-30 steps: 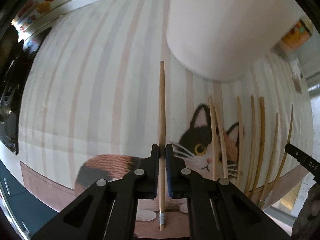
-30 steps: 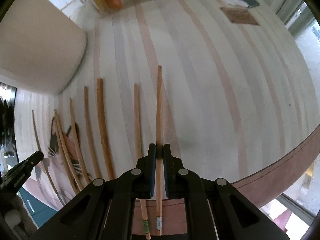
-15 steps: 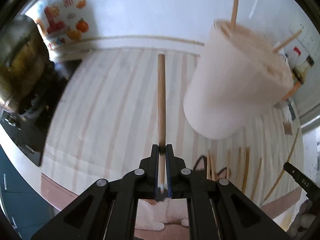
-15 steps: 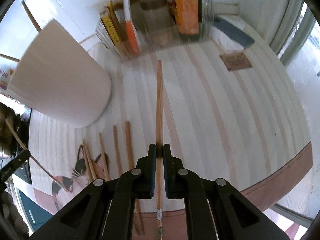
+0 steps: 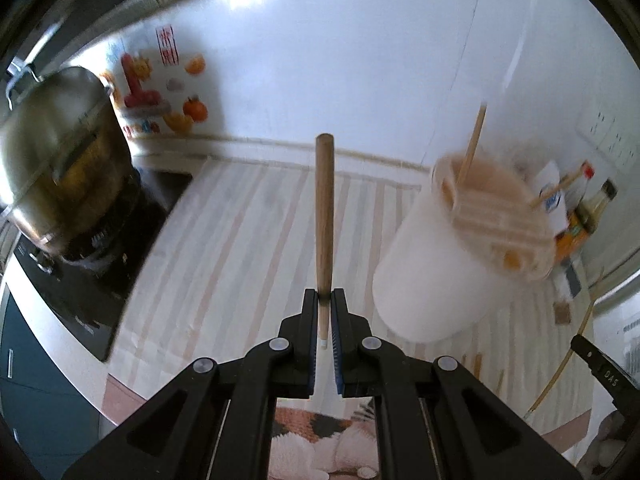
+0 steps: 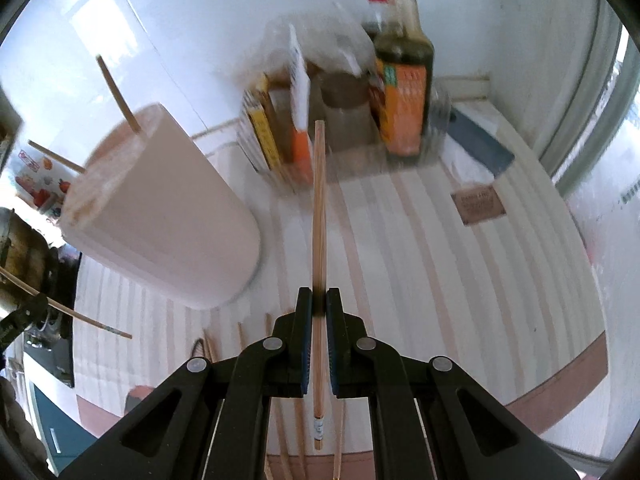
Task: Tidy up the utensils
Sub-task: 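Lift both held chopsticks and insert them into the beige holder, then open both tools to release the chopsticks into the holder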
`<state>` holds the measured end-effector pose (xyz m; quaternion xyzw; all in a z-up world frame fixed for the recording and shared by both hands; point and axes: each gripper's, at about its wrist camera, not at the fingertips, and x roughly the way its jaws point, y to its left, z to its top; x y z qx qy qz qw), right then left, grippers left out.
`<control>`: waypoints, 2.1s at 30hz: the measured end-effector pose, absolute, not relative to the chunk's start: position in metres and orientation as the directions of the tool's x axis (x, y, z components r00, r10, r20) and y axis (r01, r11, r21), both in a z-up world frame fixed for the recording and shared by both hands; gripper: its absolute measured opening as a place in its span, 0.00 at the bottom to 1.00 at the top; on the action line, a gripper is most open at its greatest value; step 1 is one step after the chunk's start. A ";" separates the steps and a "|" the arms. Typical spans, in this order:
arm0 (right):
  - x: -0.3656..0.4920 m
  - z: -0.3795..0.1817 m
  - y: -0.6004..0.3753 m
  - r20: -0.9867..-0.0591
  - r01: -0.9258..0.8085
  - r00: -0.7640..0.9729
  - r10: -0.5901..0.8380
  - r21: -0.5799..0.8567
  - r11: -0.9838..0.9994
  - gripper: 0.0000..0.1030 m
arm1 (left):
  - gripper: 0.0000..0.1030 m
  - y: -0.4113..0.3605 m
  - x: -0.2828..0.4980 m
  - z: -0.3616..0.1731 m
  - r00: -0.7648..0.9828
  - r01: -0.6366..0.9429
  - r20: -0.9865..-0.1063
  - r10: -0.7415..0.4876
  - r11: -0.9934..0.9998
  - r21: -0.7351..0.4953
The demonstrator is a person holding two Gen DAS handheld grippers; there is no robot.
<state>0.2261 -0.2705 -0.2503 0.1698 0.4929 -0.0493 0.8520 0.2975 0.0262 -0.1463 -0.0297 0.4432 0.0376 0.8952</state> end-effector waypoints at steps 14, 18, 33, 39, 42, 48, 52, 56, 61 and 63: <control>0.276 -0.144 -0.256 -0.731 0.116 0.646 0.219 0.377 0.919 0.07 | 0.04 0.028 0.295 -0.016 0.741 -0.033 -0.669 -0.061 0.991 -0.127; 0.295 -0.104 -0.252 -0.674 0.075 0.696 0.249 0.412 0.908 0.07 | 0.04 0.018 0.298 0.016 0.764 0.013 -0.635 -0.115 0.986 -0.164; 0.380 -0.063 -0.227 -0.596 0.075 0.782 0.184 0.383 0.921 0.07 | 0.04 -0.037 0.364 0.004 0.685 0.112 -0.694 -0.222 0.973 -0.200; 0.409 -0.086 -0.223 -0.617 0.105 0.772 0.151 0.359 0.927 0.07 | 0.04 -0.056 0.396 -0.037 0.618 0.116 -0.760 -0.199 0.980 -0.162; 0.419 -0.104 -0.222 -0.639 0.108 0.751 0.166 0.366 0.924 0.07 | 0.04 -0.061 0.405 -0.054 0.590 0.114 -0.785 -0.189 0.982 -0.150; 0.417 -0.122 -0.218 -0.661 0.072 0.722 0.205 0.367 0.927 0.07 | 0.04 -0.064 0.407 -0.062 0.564 0.118 -0.802 -0.197 0.980 -0.157; 0.413 -0.124 -0.216 -0.676 0.022 0.688 0.263 0.381 0.924 0.07 | 0.09 -0.065 0.403 -0.056 0.544 0.119 -0.813 -0.210 0.978 -0.173; 0.404 -0.122 -0.219 -0.688 0.010 0.662 0.299 0.406 0.914 0.12 | 0.29 -0.060 0.393 -0.039 0.582 0.093 -0.796 -0.168 0.986 -0.140; 0.382 -0.104 -0.233 -0.674 0.039 0.684 0.280 0.417 0.908 0.40 | 0.73 -0.042 0.372 -0.013 0.676 0.047 -0.727 -0.115 0.992 -0.114; 0.371 -0.095 -0.240 -0.662 0.044 0.697 0.276 0.423 0.905 0.45 | 0.86 -0.035 0.364 -0.008 0.701 0.033 -0.708 -0.089 0.995 -0.092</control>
